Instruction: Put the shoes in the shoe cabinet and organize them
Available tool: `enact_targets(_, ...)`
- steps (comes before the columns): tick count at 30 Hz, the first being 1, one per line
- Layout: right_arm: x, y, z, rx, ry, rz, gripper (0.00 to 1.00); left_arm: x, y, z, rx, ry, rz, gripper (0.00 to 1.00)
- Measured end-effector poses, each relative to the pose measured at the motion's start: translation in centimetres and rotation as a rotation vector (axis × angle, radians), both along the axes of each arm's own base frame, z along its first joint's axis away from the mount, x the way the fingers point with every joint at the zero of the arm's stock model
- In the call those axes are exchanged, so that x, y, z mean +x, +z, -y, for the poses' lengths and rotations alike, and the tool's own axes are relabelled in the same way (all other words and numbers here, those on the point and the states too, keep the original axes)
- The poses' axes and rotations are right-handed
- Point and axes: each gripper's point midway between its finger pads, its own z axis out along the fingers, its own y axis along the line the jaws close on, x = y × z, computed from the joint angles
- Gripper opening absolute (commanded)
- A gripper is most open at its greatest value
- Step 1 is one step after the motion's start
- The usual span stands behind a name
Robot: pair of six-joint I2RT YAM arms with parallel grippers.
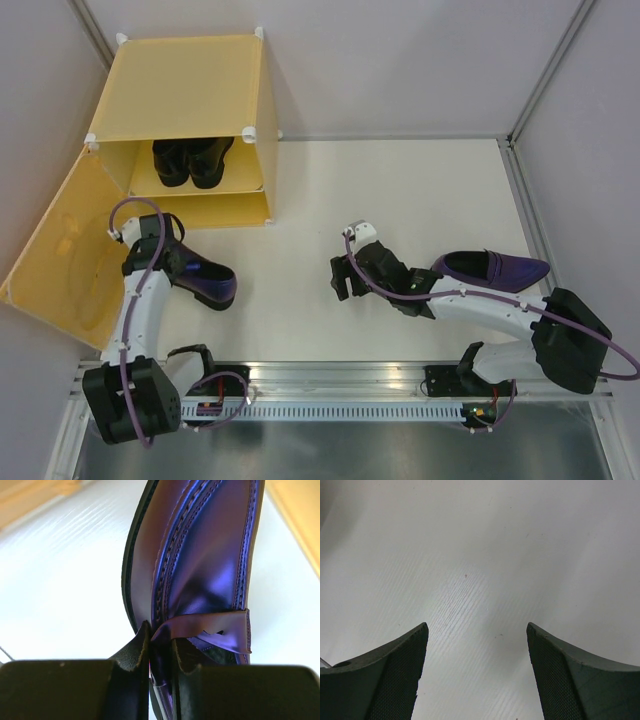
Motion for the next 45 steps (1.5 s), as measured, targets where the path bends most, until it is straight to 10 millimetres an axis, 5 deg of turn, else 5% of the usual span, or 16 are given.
enact_targets(5, 0.0, 0.2, -0.1, 0.011, 0.006, -0.003, 0.83, 3.4, 1.2, 0.5, -0.013, -0.134, 0.010, 0.04)
enact_targets(18, 0.1, 1.1, -0.3, 0.061, 0.007, 0.008, 0.83, 11.3, -0.1, 1.1, -0.007, -0.428, -0.020, 0.11)
enact_targets(25, 0.0, 0.8, 0.0, 0.060, 0.004, 0.005, 0.83, 15.7, -1.3, 0.7, 0.037, -0.563, -0.019, 0.31)
enact_targets(30, 0.2, 0.7, 0.2, 0.060, -0.003, 0.005, 0.83, 17.1, -0.5, 0.4, 0.074, -0.593, 0.010, 0.59)
enact_targets(37, 0.3, 0.6, 0.2, 0.058, -0.004, 0.002, 0.83, 17.3, 1.4, 0.6, 0.073, -0.570, 0.077, 0.71)
enact_targets(45, 0.3, 0.6, 0.2, 0.059, -0.005, 0.003, 0.83, 13.0, 1.7, 1.6, -0.003, -0.447, 0.101, 0.83)
